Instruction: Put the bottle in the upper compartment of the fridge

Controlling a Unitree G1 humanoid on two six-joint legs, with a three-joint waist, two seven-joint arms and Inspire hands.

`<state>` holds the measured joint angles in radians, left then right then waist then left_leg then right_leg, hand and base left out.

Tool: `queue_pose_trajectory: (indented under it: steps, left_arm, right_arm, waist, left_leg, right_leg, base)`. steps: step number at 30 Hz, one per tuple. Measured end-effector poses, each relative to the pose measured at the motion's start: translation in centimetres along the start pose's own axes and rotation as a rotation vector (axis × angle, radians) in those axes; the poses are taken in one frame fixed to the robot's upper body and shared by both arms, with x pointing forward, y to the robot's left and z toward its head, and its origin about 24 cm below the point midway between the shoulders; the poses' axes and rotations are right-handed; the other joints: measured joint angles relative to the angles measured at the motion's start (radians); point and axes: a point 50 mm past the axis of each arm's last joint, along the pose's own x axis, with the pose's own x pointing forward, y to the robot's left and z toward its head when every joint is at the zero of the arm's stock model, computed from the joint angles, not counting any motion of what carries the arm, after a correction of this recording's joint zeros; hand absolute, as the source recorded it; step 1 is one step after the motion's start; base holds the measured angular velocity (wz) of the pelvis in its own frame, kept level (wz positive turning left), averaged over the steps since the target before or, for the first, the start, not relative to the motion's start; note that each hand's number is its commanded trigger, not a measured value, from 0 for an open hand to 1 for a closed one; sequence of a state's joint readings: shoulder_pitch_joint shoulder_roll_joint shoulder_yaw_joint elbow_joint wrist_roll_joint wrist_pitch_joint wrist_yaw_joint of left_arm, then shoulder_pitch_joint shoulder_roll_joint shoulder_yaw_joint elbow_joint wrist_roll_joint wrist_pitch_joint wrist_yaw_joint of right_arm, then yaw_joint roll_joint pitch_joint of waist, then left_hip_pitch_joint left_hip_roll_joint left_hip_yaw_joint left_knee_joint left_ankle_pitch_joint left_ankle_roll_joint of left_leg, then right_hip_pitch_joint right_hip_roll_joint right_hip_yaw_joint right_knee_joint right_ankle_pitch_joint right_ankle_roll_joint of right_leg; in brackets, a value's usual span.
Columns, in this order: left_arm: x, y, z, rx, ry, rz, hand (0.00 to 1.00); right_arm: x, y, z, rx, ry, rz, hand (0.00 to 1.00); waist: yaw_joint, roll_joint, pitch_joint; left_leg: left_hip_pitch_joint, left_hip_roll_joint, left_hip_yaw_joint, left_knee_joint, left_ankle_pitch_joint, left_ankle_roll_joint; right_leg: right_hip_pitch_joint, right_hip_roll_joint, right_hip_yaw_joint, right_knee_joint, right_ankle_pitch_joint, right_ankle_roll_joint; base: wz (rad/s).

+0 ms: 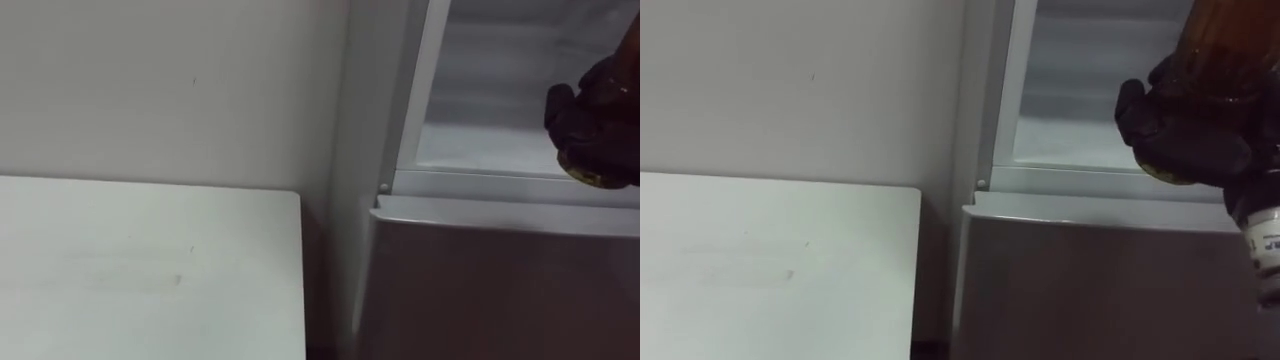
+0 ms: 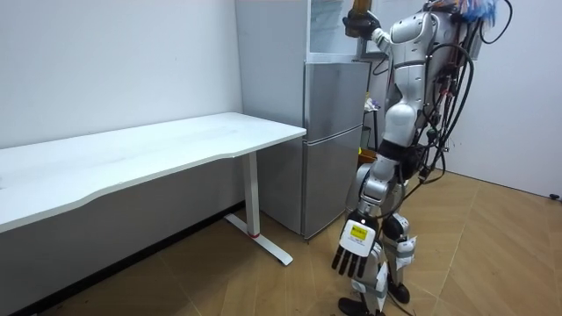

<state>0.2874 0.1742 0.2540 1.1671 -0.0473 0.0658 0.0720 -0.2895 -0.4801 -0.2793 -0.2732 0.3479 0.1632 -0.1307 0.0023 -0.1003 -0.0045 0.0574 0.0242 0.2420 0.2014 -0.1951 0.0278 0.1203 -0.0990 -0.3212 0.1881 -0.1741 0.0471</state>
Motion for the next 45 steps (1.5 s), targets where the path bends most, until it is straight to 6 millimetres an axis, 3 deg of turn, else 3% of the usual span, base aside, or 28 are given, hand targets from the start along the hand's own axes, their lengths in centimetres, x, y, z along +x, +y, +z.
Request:
queue_pose_trajectory:
  steps: [6, 14, 22, 28, 34, 38, 45]
  left_arm:
    - [0.0, -0.1, 0.2, -0.001, -0.006, -0.004, 0.0]
    - [0.0, -0.1, 0.2, 0.021, 0.015, -0.013, 0.0]
    - [0.0, -0.2, 1.1, 0.02, -0.008, -0.014, 0.0]
    - [0.0, -0.1, 1.8, 0.015, -0.038, -0.015, 0.0]
    - [-0.2, 0.4, 0.3, 0.008, 0.014, -0.002, 0.0]
    - [-0.2, 0.7, -0.3, 0.003, 0.034, 0.009, 0.0]
    - [-0.2, 1.9, -1.3, 0.01, 0.078, 0.038, 0.0]
  right_arm:
    - [0.3, -0.3, -0.8, 0.005, 0.036, -0.026, 1.0]
    - [1.4, -0.9, -1.7, 0.005, 0.095, -0.126, 1.0]
    - [3.8, -1.6, -1.4, -0.011, 0.091, -0.273, 1.0]
    - [5.8, -2.9, -1.6, -0.025, 0.142, -0.368, 1.0]
    - [5.8, -2.7, -3.4, -0.053, 0.245, -0.357, 1.0]
    - [5.6, -2.1, -4.6, -0.037, 0.313, -0.327, 1.0]
    - [5.4, -2.9, -6.4, -0.026, 0.414, -0.364, 1.0]
  waist:
    - [0.008, 0.007, -0.0039]
    - [0.027, -0.003, 0.0007]
    - [0.015, -0.011, -0.0023]
    - [0.032, -0.016, -0.0049]
    - [0.033, -0.027, -0.0116]
    - [0.042, -0.029, -0.0107]
    - [0.06, -0.037, -0.0092]
  left_leg:
    - [-0.004, -0.001, -0.001, -0.004, 0.0, 0.0]
    - [-0.013, -0.001, -0.011, -0.001, 0.0, 0.0]
    - [-0.046, -0.004, -0.05, 0.019, 0.0, 0.0]
    - [-0.047, -0.004, -0.055, 0.016, 0.001, 0.0]
    - [-0.044, -0.005, -0.054, 0.019, 0.002, -0.001]
    - [-0.046, -0.004, -0.054, 0.019, 0.002, -0.001]
    - [-0.052, -0.013, -0.085, 0.018, 0.002, -0.002]
  right_leg:
    - [-0.003, -0.001, -0.006, 0.0, 0.0, 0.0]
    - [-0.001, -0.004, -0.043, 0.0, 0.0, 0.0]
    - [-0.01, -0.005, -0.082, 0.0, 0.0, 0.0]
    - [-0.01, -0.005, -0.088, 0.0, 0.0, 0.001]
    - [-0.011, -0.004, -0.092, 0.0, 0.0, 0.001]
    - [-0.012, -0.004, -0.095, 0.0, 0.0, 0.001]
    - [0.003, -0.004, -0.119, -0.002, -0.001, 0.001]
  base:
    - [0.0]
    - [0.04]
    - [0.14]
    - [0.03]
    - [0.0]
    - [0.0]
    - [0.11]
